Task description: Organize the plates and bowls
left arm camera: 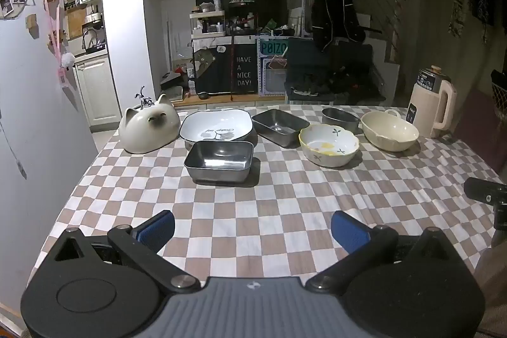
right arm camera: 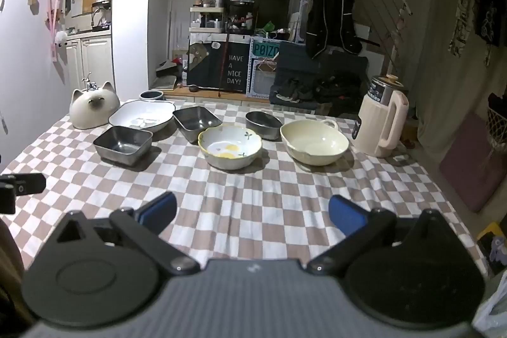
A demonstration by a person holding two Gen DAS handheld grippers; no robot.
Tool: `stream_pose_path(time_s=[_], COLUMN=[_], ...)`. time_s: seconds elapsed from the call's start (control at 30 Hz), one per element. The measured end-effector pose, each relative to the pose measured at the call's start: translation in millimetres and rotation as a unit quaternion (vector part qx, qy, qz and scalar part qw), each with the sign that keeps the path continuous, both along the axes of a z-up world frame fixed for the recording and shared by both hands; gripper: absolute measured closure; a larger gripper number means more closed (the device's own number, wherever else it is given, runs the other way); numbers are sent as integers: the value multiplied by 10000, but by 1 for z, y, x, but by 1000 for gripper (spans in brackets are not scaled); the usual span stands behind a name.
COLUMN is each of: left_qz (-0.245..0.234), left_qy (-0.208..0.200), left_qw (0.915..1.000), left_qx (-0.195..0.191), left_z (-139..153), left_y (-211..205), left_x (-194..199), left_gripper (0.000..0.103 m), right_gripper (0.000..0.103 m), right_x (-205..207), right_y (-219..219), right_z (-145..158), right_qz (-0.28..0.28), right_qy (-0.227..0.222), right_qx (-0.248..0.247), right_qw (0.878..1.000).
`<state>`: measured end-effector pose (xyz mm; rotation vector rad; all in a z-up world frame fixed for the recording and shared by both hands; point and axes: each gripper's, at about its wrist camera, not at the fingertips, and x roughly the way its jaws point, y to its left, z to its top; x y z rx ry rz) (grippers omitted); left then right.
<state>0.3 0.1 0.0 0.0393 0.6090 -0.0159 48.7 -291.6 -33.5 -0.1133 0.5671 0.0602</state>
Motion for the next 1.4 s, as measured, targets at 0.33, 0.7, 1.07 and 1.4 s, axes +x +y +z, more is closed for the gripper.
stream_pose_path(time_s=[0.33,0.7,1.07,1.4], left_qz=[0,-12,-5,-7], left_qy=[0,7,18,25], left_qw=[10000,10000,10000,10000], left_qx=[2,-3,5,8], left_z=[0,0,0,0], left_y=[0,0,0,0], left_x=[0,0,0,0], left_gripper=[0,0,0,0], right_gripper=[0,0,0,0], right_x=[-1,0,-1,-1], right_y=[-1,0,0,-1], right_z=[0,0,0,-1], right_qz=[2,-1,-2,-3], right_qy=[-13,0,7,15], right_qx=[28,36,58,65], right_qw=[10000,10000,10000,10000])
